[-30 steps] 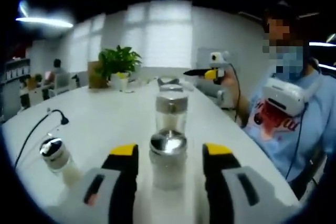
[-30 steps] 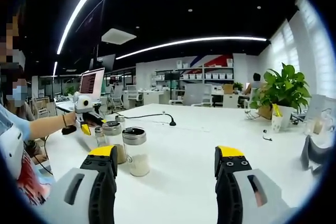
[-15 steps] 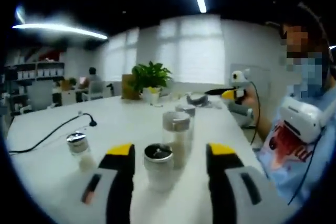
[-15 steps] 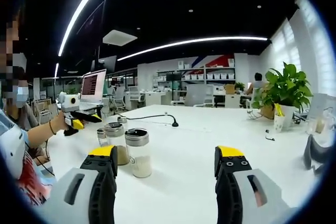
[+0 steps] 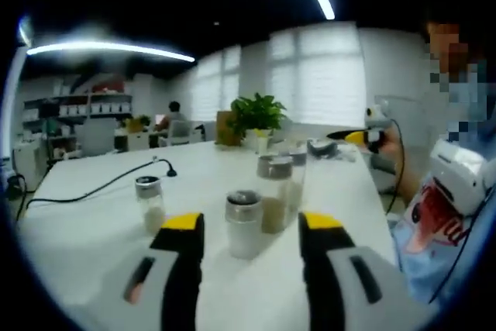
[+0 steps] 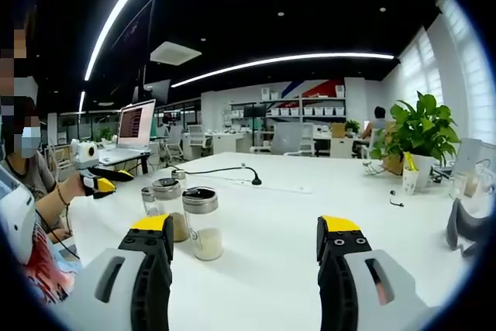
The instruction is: Rotate the seasoning bottle until the label or dispensing opening points toward the visible target arrow and the bottle remains upright within the marked orientation range
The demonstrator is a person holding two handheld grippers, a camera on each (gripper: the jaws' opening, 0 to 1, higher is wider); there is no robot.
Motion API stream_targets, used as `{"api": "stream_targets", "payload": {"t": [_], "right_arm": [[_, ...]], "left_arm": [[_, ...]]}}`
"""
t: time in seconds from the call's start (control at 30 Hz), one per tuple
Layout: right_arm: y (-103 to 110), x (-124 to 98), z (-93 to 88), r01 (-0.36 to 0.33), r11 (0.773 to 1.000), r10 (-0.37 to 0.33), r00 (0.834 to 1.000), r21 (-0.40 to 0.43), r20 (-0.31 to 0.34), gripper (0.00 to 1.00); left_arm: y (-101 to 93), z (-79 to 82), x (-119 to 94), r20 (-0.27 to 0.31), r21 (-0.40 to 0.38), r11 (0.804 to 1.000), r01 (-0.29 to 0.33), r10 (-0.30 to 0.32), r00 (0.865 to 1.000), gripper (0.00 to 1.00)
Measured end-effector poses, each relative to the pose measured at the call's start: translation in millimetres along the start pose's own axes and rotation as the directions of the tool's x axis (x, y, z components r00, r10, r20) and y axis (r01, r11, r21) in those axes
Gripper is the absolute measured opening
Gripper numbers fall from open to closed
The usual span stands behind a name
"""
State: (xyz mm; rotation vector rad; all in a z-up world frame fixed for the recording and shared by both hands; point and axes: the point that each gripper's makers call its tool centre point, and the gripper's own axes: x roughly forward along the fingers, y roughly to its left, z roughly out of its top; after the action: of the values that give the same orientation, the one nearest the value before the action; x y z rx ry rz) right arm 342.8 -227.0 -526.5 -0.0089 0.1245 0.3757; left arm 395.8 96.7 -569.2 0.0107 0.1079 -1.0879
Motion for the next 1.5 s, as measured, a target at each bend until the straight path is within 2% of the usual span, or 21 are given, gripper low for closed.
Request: {"api": "stream_targets", "payload": {"t": [0.03, 0.17, 0.3, 0.37, 0.43, 0.67, 0.73, 0.8, 0.87, 0.97, 1.1, 1.2, 1.23, 1.33, 1.5], "right_arm": [[0.6, 0.2, -0.1, -0.001, 1.0, 0.001, 1.0, 0.0, -0.001, 0.78], [2.6, -0.8, 1.0, -0.003, 1.0, 0.003, 1.0, -0.013, -0.001, 0.78], [3.2, -2.2, 3.3, 0.0, 1.0, 0.0, 1.0, -0.022, 0.005, 0.78], [3.6, -2.4, 3.5, -0.002, 1.0, 0.002, 1.0, -0.024, 0.006, 0.78], [3.5, -2.3, 2.6, -0.003, 1.0, 0.003, 1.0, -0.024, 0.002, 0.78], [2.9, -4.2, 1.9, -0.003, 1.0, 0.003, 1.0, -0.025, -0.001, 0.78], [2.8, -4.4, 1.7, -0.002, 1.0, 0.002, 1.0, -0.027, -0.003, 0.78], [2.5, -4.2, 1.4, -0.002, 1.0, 0.002, 1.0, -0.023, -0.003, 0.78], [3.0, -3.5, 0.5, -0.007, 1.0, 0.007, 1.0, -0.02, -0.005, 0.78], [4.0, -2.4, -0.4, -0.013, 1.0, 0.013, 1.0, -0.012, -0.006, 0.78], [4.5, -1.7, -0.9, -0.014, 1.0, 0.014, 1.0, -0.011, -0.008, 0.78], [5.6, -1.2, -1.4, -0.018, 1.0, 0.018, 1.0, -0.01, -0.01, 0.78], [5.6, -1.1, -1.4, -0.02, 1.0, 0.02, 1.0, -0.011, -0.011, 0.78], [5.3, -0.7, -2.4, -0.022, 1.0, 0.022, 1.0, -0.01, -0.014, 0.78], [2.2, -1.4, -4.7, -0.012, 1.0, 0.012, 1.0, -0.006, -0.02, 0.78]], "left_arm": [[-4.5, 1.2, -2.5, 0.027, -0.005, 1.0, 0.008, -0.008, 1.0, 0.51], [-11.1, -0.3, -9.1, 0.039, 0.014, 1.0, -0.006, 0.005, 0.999, 0.53], [-3.7, 1.7, -2.7, 0.039, -0.021, 0.999, -0.025, 0.026, 0.999, 0.52], [6.1, 2.3, 2.1, 0.036, -0.022, 0.997, -0.073, 0.073, 0.997, 0.52], [15.5, 2.6, 6.7, 0.03, 0.008, 0.994, -0.107, 0.106, 0.994, 0.52], [49.4, 12.6, 15.4, 0.042, -0.016, 0.979, -0.206, 0.206, 0.978, 0.53], [57.2, 15.5, 18.9, 0.047, -0.026, 0.976, -0.216, 0.217, 0.975, 0.53], [65.0, 10.5, 24.3, 0.005, -0.015, 0.975, -0.221, 0.222, 0.975, 0.55], [73.1, 8.8, 28.8, -0.006, -0.001, 0.971, -0.238, 0.238, 0.971, 0.6], [85.4, 8.4, 32.3, -0.007, -0.028, 0.966, -0.259, 0.259, 0.966, 0.56], [108.7, 9.9, 37.6, -0.001, -0.07, 0.945, -0.319, 0.319, 0.948, 0.56], [117.7, 9.4, 42.2, -0.009, -0.085, 0.939, -0.332, 0.332, 0.943, 0.56], [118.8, 8.4, 44.5, -0.016, -0.087, 0.939, -0.333, 0.333, 0.943, 0.56], [133.8, 5.5, 48.9, -0.05, -0.04, 0.928, -0.37, 0.368, 0.928, 0.57], [146.4, -5.5, 62.1, -0.094, -0.056, 0.927, -0.37, 0.365, 0.926, 0.59]]}}
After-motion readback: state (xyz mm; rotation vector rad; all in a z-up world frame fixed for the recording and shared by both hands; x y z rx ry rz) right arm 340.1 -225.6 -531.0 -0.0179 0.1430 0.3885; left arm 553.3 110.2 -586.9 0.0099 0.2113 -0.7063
